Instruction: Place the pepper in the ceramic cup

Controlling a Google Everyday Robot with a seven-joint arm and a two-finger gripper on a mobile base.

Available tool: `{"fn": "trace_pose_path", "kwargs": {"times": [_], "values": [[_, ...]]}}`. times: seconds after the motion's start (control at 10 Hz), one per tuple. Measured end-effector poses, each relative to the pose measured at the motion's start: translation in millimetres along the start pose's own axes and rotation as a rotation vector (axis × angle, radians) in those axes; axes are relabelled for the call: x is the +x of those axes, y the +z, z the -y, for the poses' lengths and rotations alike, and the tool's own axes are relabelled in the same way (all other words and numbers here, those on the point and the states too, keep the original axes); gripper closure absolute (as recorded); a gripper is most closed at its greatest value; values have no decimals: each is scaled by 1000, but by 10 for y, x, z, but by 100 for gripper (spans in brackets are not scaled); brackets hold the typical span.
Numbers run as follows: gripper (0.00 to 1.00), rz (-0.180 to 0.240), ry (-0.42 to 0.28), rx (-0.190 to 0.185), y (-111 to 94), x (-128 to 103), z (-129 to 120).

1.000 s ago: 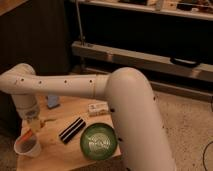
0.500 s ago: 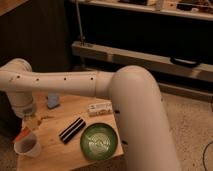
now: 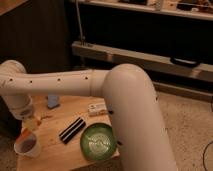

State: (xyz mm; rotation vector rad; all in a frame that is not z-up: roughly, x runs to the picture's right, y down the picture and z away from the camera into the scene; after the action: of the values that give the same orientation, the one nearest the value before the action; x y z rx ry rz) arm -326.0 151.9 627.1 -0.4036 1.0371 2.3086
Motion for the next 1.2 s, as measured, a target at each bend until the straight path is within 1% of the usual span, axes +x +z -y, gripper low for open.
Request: {"fn": "trace_pose_path", "kwargs": {"times": [0.2, 0.5, 0.8, 1.2], "values": [[80, 15, 2, 1, 8, -17, -1], [80, 40, -8, -5, -3, 27, -20], [80, 52, -13, -11, 0, 43, -53], [80, 73, -21, -27, 46, -24, -159]]}}
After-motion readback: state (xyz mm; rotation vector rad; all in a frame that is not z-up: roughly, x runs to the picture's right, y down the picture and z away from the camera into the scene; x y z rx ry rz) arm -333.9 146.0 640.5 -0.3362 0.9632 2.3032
